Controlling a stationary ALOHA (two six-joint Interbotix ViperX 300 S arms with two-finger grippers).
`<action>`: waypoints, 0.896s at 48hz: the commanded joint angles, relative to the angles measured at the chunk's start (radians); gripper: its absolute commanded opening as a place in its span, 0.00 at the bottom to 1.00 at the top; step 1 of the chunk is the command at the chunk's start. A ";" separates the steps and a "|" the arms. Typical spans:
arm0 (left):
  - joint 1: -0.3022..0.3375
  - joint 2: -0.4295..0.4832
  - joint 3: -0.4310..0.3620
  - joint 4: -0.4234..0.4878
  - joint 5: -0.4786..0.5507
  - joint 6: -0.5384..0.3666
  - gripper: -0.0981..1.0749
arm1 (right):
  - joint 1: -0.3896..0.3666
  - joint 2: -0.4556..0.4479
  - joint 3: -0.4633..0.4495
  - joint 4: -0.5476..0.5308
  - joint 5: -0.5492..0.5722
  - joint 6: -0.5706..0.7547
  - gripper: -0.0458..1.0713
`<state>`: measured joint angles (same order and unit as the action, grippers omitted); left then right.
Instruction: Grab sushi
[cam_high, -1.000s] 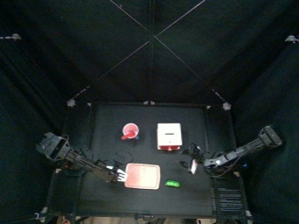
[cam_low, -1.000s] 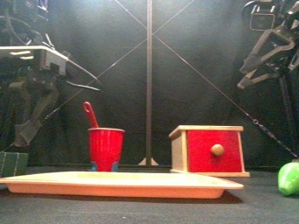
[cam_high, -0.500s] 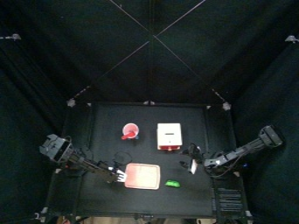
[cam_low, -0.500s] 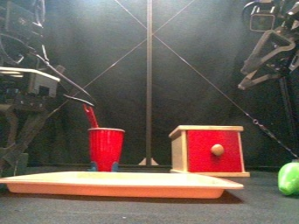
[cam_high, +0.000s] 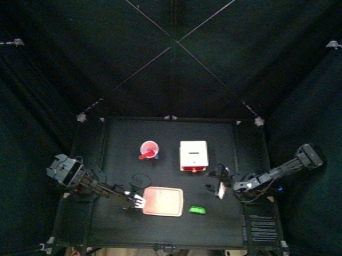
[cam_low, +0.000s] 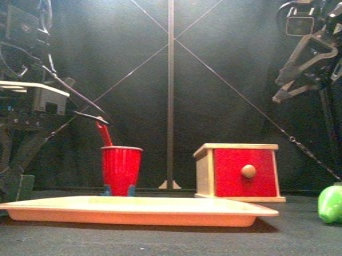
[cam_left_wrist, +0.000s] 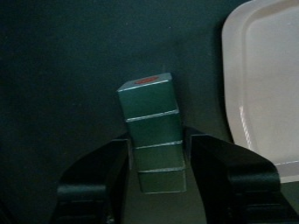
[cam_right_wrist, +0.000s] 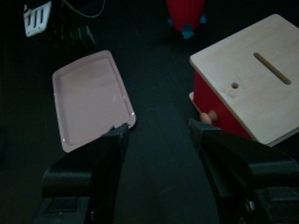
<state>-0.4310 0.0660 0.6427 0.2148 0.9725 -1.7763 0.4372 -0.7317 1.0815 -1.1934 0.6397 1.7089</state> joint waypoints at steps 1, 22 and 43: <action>0.002 -0.005 -0.009 0.006 0.000 -0.003 0.63 | 0.003 0.000 -0.009 0.002 -0.003 0.002 0.85; 0.002 -0.066 -0.015 0.028 0.023 -0.003 0.46 | 0.002 0.000 -0.008 0.011 -0.003 0.000 0.85; 0.000 -0.060 -0.021 0.060 0.026 0.000 0.46 | 0.003 0.000 -0.005 0.025 -0.003 0.000 0.85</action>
<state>-0.4326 0.0199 0.6427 0.2592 0.9940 -1.7763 0.4387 -0.7317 1.0861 -1.1735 0.6397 1.7073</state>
